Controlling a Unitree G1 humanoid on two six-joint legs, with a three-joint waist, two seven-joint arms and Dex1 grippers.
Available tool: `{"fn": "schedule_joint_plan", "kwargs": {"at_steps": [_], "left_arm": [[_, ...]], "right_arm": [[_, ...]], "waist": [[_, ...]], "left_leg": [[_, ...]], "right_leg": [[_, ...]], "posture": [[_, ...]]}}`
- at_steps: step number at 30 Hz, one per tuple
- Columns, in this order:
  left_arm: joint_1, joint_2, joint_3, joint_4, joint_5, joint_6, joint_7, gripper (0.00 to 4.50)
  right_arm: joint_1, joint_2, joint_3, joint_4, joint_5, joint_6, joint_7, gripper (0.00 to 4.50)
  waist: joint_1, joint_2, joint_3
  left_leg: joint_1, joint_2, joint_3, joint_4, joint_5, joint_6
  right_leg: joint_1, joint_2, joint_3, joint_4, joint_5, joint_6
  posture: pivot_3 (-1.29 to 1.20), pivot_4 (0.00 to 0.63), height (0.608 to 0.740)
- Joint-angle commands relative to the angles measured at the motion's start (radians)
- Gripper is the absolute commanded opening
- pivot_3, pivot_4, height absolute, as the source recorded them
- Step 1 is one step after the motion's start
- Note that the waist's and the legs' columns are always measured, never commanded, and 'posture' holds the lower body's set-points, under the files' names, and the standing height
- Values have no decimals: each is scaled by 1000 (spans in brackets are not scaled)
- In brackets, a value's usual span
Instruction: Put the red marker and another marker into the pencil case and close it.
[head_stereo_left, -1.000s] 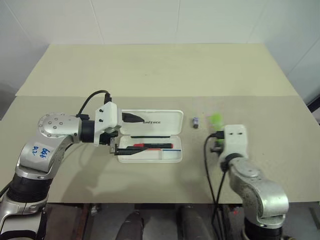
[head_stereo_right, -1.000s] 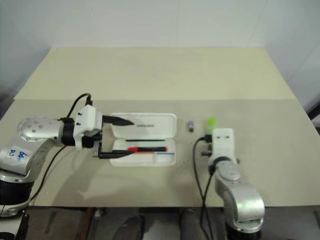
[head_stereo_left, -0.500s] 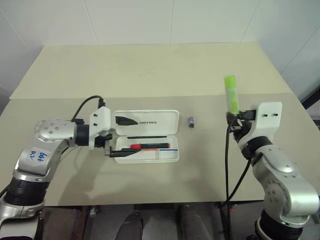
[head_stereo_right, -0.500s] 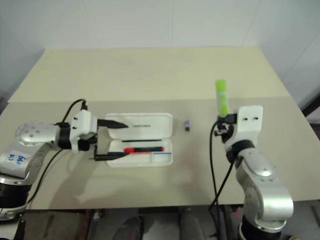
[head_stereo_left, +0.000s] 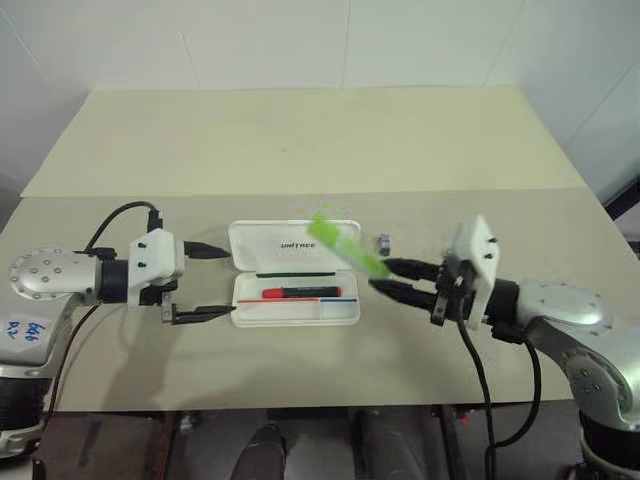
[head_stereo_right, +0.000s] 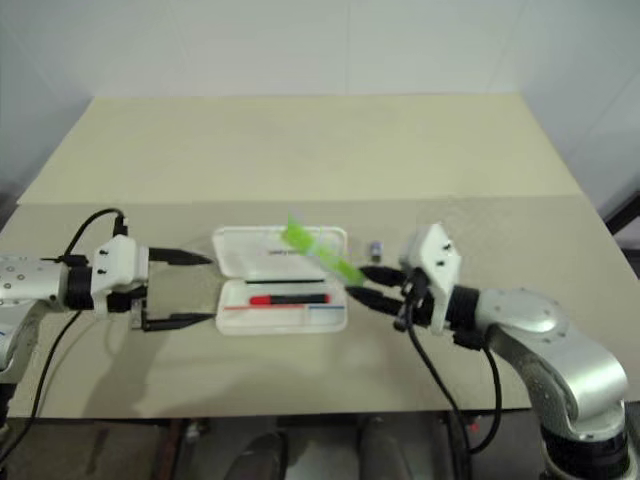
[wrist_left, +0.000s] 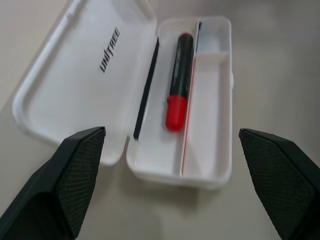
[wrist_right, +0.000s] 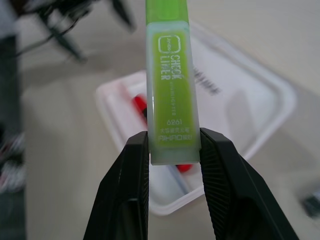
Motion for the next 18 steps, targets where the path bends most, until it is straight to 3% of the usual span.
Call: {"fn": "schedule_joint_plan", "kwargs": {"at_steps": [1,10,18], "left_arm": [[1,22,37,14,-7,-33,-20,4500],[5,10,32,-14,-8,-22,13,4500],[10,8,35,-14,-11,-17,35,4500]], "right_arm": [[-46,-8,105,75,-71,-150,106,1070],[-186,102,332,180,-214,-229,112,1070],[-248,161,466,218,-340,-130,40,1070]], "waist": [[0,0,0],[2,-1,0],[3,-1,0]], "left_leg": [[0,0,0,0,0,0],[-1,0,0,0,0,0],[-1,0,0,0,0,-1]], "right_leg": [[0,0,0,0,0,0],[-1,0,-1,0,0,0],[-1,0,-1,2,0,0]], "posture": [[0,150,740],[0,150,740],[0,150,740]]}}
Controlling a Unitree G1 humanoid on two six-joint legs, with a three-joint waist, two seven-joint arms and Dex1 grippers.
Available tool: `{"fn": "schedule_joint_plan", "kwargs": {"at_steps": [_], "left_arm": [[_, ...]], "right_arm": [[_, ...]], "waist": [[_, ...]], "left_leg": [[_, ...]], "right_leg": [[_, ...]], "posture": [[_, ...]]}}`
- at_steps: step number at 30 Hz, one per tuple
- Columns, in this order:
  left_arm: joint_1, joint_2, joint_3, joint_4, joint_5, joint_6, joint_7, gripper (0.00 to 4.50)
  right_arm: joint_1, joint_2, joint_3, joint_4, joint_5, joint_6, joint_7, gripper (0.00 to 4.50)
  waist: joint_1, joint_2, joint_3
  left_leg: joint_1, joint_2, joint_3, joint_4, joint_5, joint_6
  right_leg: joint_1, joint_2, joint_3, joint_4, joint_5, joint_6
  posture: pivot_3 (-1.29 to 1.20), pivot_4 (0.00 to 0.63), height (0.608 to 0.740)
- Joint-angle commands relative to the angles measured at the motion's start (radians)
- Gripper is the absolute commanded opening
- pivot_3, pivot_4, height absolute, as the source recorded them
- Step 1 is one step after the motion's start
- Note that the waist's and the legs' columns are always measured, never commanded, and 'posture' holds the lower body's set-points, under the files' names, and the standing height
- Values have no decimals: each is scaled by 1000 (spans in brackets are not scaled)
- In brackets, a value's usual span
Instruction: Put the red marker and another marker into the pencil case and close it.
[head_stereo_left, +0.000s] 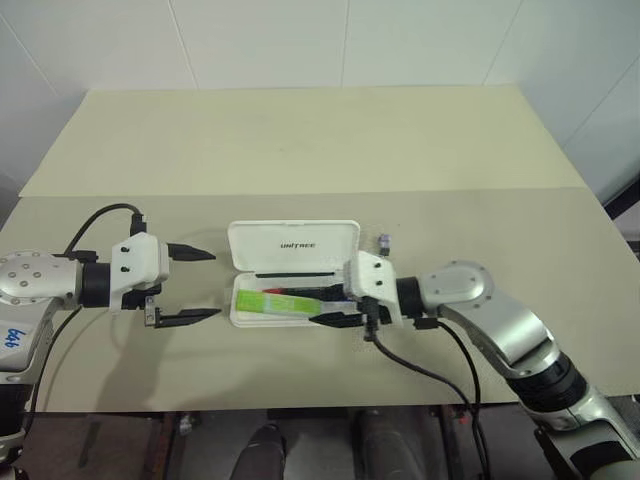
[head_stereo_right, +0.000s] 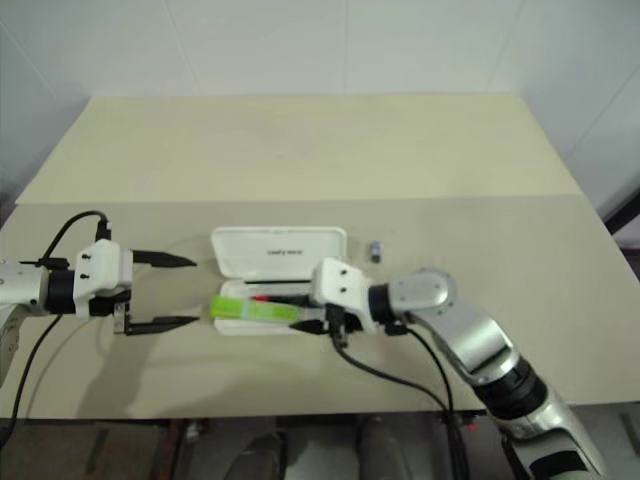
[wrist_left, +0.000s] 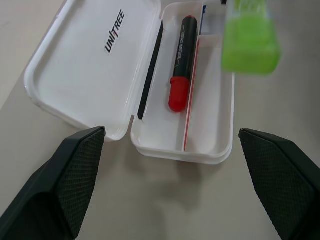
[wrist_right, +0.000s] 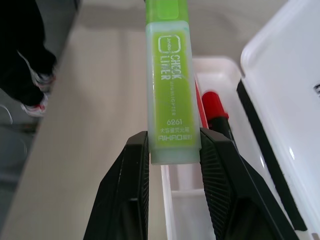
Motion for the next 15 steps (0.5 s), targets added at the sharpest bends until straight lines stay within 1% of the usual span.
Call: {"fn": "schedule_joint_plan", "kwargs": {"at_steps": [1,7,10,15], "left_arm": [[2,1,23,-31,-12,2,12,4500],[0,-3,15,-41,-17,10,18,4500],[-4,-6,11,-47,-17,15,18,4500],[-11,-14,6,-48,-15,21,23,4500]], "right_arm": [[-17,19,41,10,-48,14,-24,1070],[-37,44,92,68,-118,-32,-12,1070],[-57,59,97,102,-134,-44,-8,1070],[-87,50,95,167,-171,-100,17,1070]], "waist": [[1,0,0],[-2,0,0],[-6,0,0],[-6,0,0]], "left_leg": [[0,0,0,0,0,0],[0,0,0,0,0,0],[0,0,0,0,0,0],[0,0,0,0,0,0]], "right_leg": [[0,0,0,0,0,0],[0,0,0,0,0,0],[0,0,0,1,0,0],[0,0,0,1,0,0]], "posture": [[0,150,740],[0,150,740],[0,150,740],[0,150,740]]}}
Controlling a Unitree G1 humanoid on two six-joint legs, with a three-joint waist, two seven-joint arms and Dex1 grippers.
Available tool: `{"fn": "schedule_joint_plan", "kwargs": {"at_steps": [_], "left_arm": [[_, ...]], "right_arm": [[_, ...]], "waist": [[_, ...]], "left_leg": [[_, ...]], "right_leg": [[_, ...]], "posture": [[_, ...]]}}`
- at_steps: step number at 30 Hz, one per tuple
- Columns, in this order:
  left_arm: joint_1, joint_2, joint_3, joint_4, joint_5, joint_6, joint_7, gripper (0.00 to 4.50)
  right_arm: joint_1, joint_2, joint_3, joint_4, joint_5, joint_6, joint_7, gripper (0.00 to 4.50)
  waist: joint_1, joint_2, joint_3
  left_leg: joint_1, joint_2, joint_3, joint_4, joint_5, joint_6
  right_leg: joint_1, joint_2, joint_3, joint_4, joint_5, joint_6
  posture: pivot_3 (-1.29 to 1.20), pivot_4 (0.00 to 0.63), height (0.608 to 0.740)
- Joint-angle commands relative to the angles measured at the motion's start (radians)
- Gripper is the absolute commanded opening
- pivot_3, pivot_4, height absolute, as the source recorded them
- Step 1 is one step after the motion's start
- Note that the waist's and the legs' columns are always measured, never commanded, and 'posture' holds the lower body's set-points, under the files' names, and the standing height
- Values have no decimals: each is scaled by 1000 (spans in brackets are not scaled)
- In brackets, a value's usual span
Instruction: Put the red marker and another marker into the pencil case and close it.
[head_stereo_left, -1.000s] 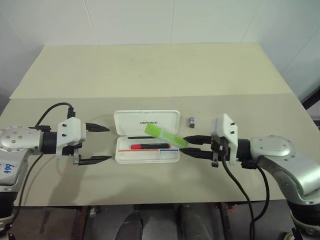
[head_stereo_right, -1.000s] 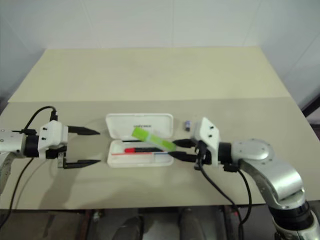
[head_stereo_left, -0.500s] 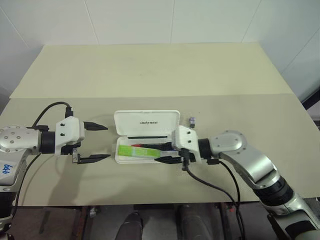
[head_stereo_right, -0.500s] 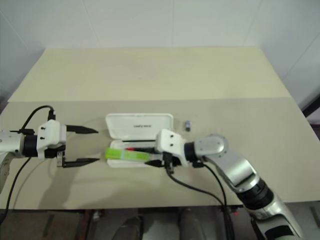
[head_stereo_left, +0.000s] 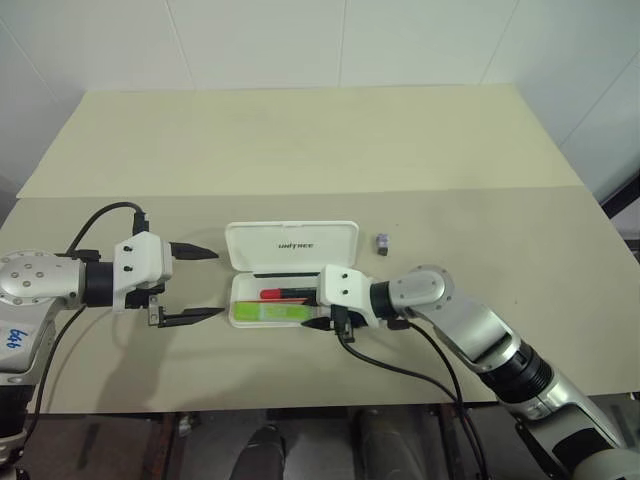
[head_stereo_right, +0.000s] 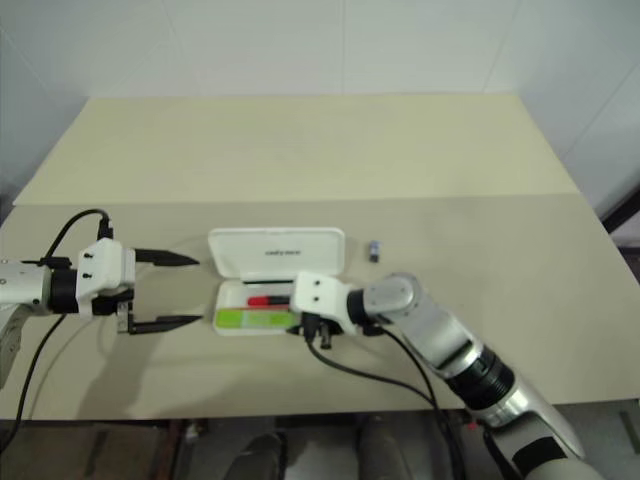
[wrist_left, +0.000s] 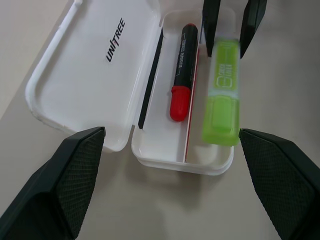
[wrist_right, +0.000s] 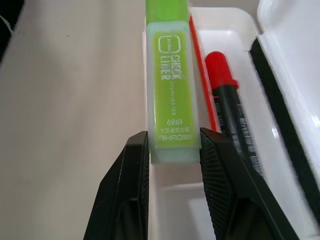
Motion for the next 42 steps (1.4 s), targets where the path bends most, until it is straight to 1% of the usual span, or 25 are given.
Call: {"fn": "schedule_joint_plan", "kwargs": {"at_steps": [1,7,9,10,14,22,26,31,32,34,35,36,39,42], "left_arm": [[-11,-5,6,-21,-9,1,10,4500],[-15,-13,-1,-25,-9,3,20,4500],[-13,-13,1,-27,-9,4,24,4500],[-12,-14,1,-28,-10,4,25,4500],[-6,-14,3,-34,-11,7,29,4500],[-6,-21,1,-43,-13,15,35,4500],[-12,-27,-3,-46,-15,18,37,4500],[-13,-33,-7,-55,-17,23,41,4500],[-11,-36,-5,-61,-21,29,45,4500],[-2,-46,9,-85,-39,61,68,4500],[2,-50,16,-94,-46,74,78,4500],[7,-58,18,-110,-56,93,93,4500],[22,-80,17,-150,-72,132,124,4500],[27,-101,-2,-178,-76,152,141,4500]], "right_arm": [[-17,-2,-6,13,-26,-35,14,1070],[-19,12,8,12,-34,-34,41,1070],[-12,-1,22,-2,-32,-42,78,1814],[-8,-1,23,-5,-37,-46,81,2101],[0,10,10,-5,-55,-63,66,3478],[-2,23,-32,-54,-33,-32,52,3478],[7,22,-138,-123,37,59,23,3478],[41,1,-330,-252,161,248,-45,3478],[58,-10,-376,-280,181,299,-68,3478],[123,-34,-522,-360,223,453,-135,3478],[144,-38,-568,-390,239,512,-166,3478],[170,-22,-620,-412,228,577,-228,3478],[222,24,-676,-439,179,688,-388,3478],[273,66,-653,-433,100,685,-539,3478]], "waist": [[0,0,0],[0,0,0],[0,0,0],[0,0,0],[-1,0,0],[0,0,0],[1,0,0],[5,0,0],[7,0,0],[14,0,0],[20,0,0],[24,0,0],[24,0,0],[24,0,0]], "left_leg": [[0,0,0,0,0,0],[0,0,0,1,0,-1],[0,0,0,1,0,-1],[0,0,0,1,0,-1],[0,0,0,1,0,-1],[0,0,0,1,0,-1],[0,0,0,1,0,-1],[0,0,0,1,0,-1],[0,0,0,1,0,-1],[0,0,0,0,0,-1],[0,0,0,0,0,-1],[0,0,0,0,0,-1],[0,0,0,0,0,-1],[0,0,0,0,0,-1]], "right_leg": [[0,0,0,0,0,0],[0,0,0,2,0,0],[0,0,0,2,0,0],[0,0,0,2,0,0],[0,0,0,1,0,0],[0,0,0,2,0,0],[0,0,0,2,0,0],[0,0,0,1,0,0],[0,0,0,1,0,0],[0,0,0,1,0,0],[0,0,0,1,0,0],[0,0,0,1,0,0],[0,0,0,1,0,0],[0,0,0,2,0,0]], "posture": [[0,150,740],[0,150,740],[0,150,740],[0,150,740],[0,150,740],[0,150,740],[0,150,740],[0,150,740],[0,150,740],[0,150,740],[0,150,740],[0,150,740],[0,150,740],[0,150,740]]}}
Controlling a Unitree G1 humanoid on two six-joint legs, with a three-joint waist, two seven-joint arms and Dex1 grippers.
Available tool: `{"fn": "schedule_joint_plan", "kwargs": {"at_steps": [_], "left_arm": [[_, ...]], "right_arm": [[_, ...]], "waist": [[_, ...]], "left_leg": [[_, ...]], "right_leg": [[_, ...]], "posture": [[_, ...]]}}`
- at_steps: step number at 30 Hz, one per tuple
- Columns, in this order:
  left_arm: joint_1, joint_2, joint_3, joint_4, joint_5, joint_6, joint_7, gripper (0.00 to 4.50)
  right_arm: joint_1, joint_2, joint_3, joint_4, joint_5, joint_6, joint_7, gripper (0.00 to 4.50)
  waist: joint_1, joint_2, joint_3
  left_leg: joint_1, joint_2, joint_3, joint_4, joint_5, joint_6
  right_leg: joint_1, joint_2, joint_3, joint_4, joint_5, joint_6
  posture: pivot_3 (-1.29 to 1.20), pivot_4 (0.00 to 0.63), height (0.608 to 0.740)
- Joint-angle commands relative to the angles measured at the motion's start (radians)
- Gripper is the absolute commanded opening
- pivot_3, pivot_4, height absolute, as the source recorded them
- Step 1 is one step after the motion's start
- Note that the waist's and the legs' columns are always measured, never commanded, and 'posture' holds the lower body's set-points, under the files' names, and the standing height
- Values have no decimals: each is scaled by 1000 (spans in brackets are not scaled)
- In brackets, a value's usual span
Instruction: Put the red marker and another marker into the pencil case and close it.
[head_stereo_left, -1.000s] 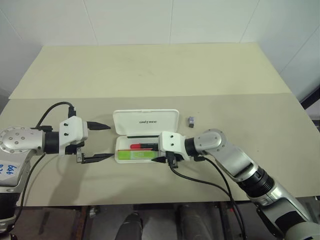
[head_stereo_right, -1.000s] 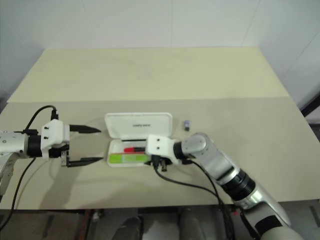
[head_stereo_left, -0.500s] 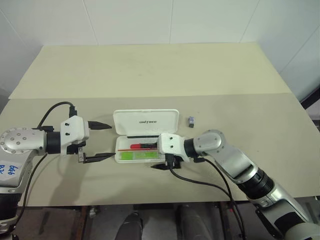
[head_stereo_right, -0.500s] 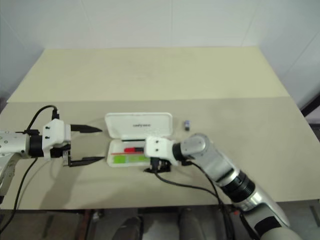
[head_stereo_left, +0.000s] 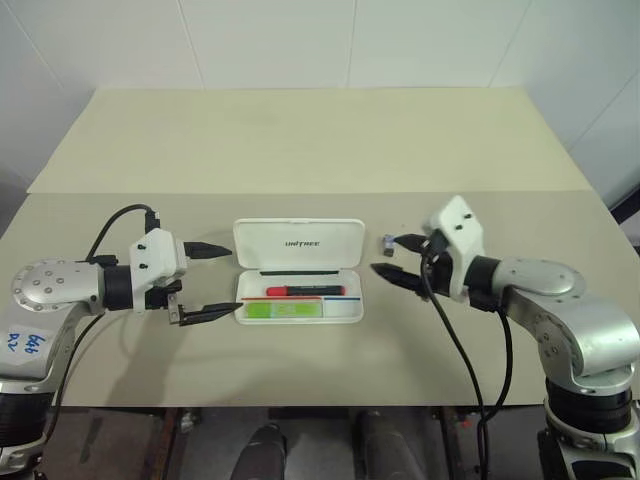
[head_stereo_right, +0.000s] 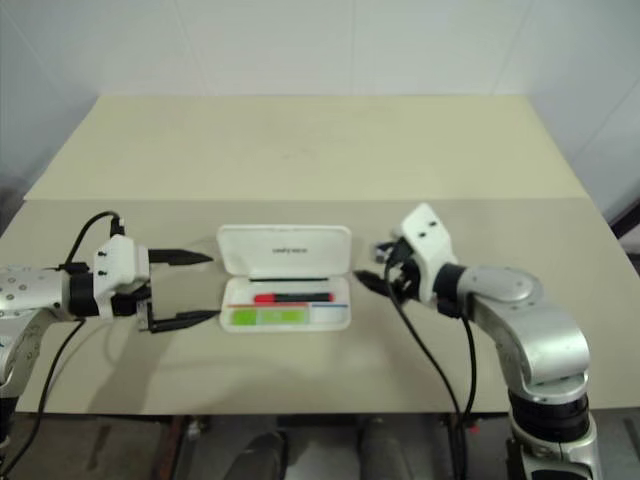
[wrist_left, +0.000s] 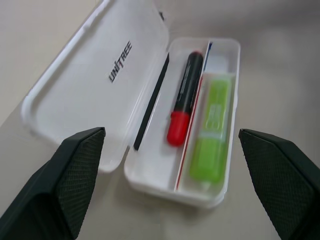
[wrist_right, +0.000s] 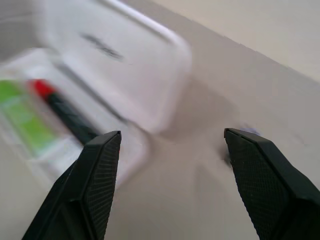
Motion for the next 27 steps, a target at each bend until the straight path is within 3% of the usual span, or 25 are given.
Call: {"fn": "schedule_joint_plan", "kwargs": {"at_steps": [1,11,27], "left_arm": [[3,-17,-3,-45,-20,16,20,4500],[-76,-37,-46,-1,-4,14,15,4500],[-86,-36,-42,-6,-5,18,38,4500]], "right_arm": [[30,59,22,-29,-75,-5,-169,3478],[-21,331,157,75,-155,-84,-412,3478],[-16,326,192,213,-230,-255,-473,3478]], "waist": [[0,0,0],[-5,0,0],[-12,0,0]], "left_leg": [[0,0,0,0,0,0],[0,0,0,0,1,-2],[0,0,0,-2,2,-2]], "right_leg": [[0,0,0,0,0,0],[0,0,0,0,0,0],[-2,0,0,1,0,0]], "posture": [[0,150,740],[0,150,740],[0,150,740]]}}
